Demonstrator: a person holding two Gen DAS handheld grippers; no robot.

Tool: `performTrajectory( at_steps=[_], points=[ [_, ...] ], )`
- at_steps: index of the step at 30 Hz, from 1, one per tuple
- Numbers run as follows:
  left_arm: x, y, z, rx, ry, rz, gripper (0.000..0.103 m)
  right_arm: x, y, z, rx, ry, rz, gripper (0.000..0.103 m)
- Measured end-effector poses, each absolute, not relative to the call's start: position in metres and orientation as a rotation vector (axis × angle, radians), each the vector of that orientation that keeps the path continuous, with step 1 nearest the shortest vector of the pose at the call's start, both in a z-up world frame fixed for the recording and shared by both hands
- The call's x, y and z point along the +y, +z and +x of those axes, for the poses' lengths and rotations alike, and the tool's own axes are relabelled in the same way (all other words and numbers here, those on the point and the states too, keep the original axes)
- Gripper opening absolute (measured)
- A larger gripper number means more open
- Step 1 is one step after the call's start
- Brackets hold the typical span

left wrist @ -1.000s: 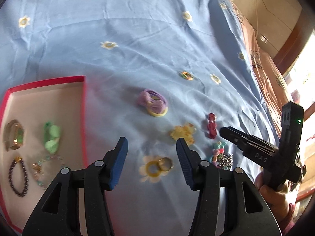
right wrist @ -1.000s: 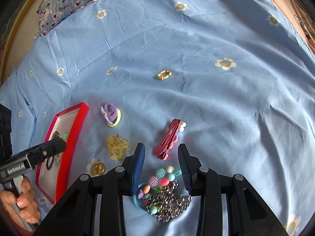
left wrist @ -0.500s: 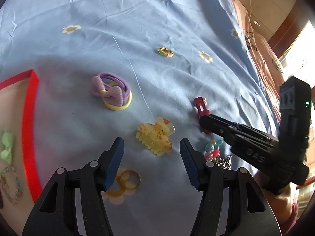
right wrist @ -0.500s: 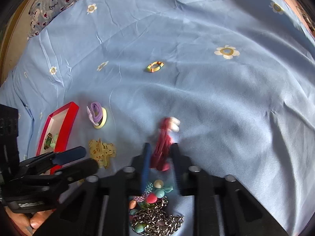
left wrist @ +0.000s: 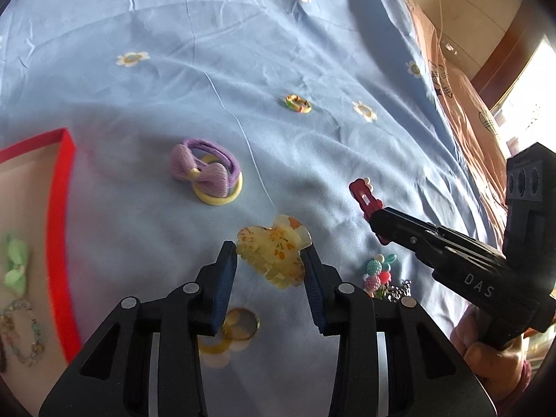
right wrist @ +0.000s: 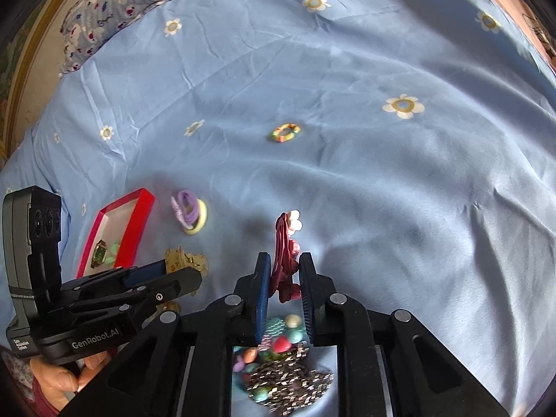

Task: Organize jewelry
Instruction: 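Grasp the yellow hair claw with the left tool while the right tool grasps the red clip, then carry the hair claw and red clip into the box and release both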

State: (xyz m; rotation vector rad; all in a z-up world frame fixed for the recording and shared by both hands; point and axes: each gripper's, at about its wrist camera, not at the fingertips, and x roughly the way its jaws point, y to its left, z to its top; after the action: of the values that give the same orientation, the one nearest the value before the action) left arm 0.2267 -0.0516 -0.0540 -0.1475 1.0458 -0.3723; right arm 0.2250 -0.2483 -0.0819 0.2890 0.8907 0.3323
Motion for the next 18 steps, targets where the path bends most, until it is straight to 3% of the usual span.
performTrajectory(
  at_steps=[18],
  points=[
    [0.026, -0.027, 0.176, 0.979, -0.261, -0.228, 0.036, -0.187, -0.061, 0.2, 0.873, 0.462, 0.232, 0.016]
  ],
)
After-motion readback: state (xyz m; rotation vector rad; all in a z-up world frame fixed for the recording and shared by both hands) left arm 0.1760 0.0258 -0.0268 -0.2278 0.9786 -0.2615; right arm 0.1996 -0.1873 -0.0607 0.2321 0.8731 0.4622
